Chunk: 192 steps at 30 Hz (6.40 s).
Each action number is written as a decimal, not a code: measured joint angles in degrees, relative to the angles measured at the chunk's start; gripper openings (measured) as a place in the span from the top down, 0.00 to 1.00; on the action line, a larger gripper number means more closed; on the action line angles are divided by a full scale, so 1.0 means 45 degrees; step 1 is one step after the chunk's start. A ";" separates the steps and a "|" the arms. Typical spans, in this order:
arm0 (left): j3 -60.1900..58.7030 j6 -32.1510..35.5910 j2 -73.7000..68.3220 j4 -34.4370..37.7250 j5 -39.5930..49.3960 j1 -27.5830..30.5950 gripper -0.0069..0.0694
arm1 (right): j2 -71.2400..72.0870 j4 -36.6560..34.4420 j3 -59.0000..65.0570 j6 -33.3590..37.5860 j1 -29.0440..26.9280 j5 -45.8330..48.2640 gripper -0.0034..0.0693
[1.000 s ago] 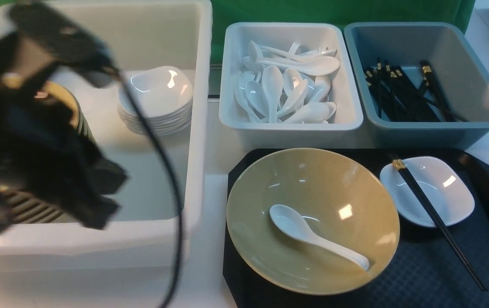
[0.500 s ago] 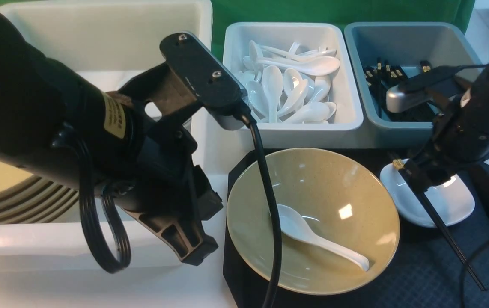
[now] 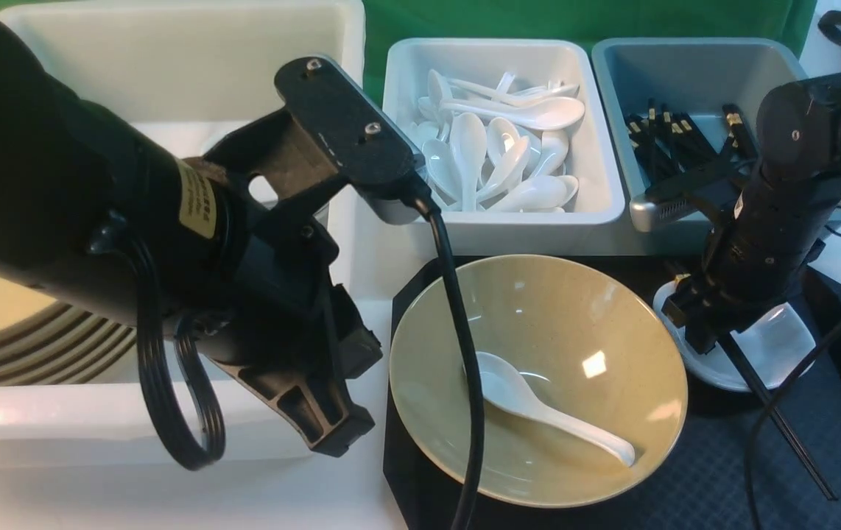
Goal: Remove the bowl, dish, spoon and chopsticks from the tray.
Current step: Use the right arm to grab the chopsticks, then use the right arm to put the chopsticks into the small storage box on the right, then use the right arm to grab the soup spoon in the middle, then use the right arm to put the soup spoon into the small storage box in the middle, then use the left arm to grab the yellow noodle bowl on the left, then use the left arm to put the noodle bowl into the large storage box on the left
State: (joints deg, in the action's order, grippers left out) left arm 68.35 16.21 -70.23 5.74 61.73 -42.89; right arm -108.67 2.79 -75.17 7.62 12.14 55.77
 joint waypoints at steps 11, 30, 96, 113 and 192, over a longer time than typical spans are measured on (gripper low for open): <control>-0.0802 0.0008 0.0000 -0.0151 -0.0328 0.0000 0.92 | 0.0268 0.0011 -0.0065 -0.0162 0.0000 0.1300 0.73; -0.1028 -0.0367 -0.0301 0.0090 -0.5516 0.0000 0.92 | 0.1295 0.0052 -0.5817 -0.1944 -0.1482 -0.1847 0.73; -0.5731 -0.4315 0.5706 -0.1738 -0.4420 0.0000 0.92 | -0.1269 -0.1260 -0.2120 0.0954 0.5934 0.3046 0.41; -0.5731 -0.4678 0.4589 -0.1625 -0.5186 0.0000 0.92 | -0.0782 0.0788 -0.7494 -0.0855 0.4451 -0.0657 0.74; 0.2947 -0.1237 -0.0558 0.5675 0.1487 1.6866 0.90 | 0.8052 -0.0111 -0.2365 0.2938 0.7574 0.1376 0.91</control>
State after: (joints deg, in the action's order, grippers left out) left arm 81.61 10.65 -72.74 31.28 68.42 33.01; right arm -72.44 2.29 -85.81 20.84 46.22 61.97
